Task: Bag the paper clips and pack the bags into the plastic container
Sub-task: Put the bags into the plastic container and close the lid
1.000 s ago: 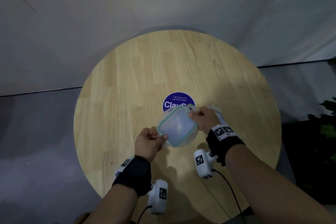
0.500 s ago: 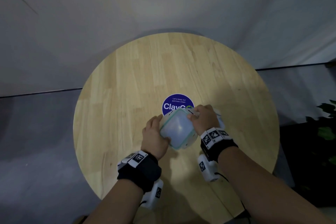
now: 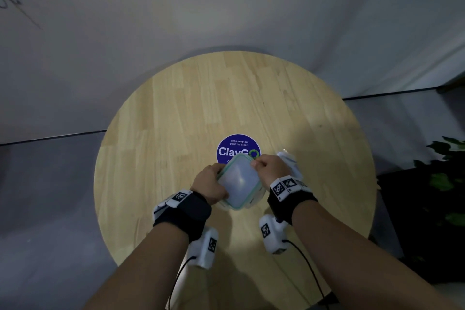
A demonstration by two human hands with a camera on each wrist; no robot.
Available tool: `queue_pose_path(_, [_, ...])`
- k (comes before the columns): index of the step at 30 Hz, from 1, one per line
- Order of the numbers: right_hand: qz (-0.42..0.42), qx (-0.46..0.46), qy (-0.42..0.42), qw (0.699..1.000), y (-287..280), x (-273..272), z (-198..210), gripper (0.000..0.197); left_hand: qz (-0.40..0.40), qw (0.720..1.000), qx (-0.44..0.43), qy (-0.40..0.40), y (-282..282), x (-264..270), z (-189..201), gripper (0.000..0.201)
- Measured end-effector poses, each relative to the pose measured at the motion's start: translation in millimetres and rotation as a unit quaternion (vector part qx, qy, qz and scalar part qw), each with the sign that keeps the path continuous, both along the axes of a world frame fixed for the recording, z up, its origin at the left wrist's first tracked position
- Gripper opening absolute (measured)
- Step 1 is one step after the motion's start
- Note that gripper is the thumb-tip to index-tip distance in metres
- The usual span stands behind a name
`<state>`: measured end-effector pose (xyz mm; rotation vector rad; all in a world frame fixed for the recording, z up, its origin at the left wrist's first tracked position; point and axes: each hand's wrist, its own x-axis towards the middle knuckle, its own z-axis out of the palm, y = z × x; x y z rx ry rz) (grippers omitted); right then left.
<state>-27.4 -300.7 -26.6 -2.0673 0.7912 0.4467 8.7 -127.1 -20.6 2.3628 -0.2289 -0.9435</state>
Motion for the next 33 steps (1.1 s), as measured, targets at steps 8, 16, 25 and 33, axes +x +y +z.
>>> queue_pose_path(8, [-0.171, -0.05, -0.106, 0.978, 23, -43, -5, 0.022, 0.059, 0.997, -0.024, -0.04, 2, -22, -3, 0.074])
queue_pose_path(16, [-0.22, 0.076, -0.009, 0.973, 47, -51, -5, 0.012, 0.006, 0.998, -0.023, -0.063, 12, -37, -7, 0.072])
queue_pose_path(25, [-0.092, 0.032, 0.055, 0.994, 33, -31, -1, 0.01, -0.052, 0.994, 0.018, -0.096, 15, -44, -9, 0.07])
queue_pose_path(33, [-0.005, -0.04, 0.057, 0.998, 26, -16, 6, 0.039, -0.002, 0.992, -0.016, -0.129, 8, -56, -19, 0.057])
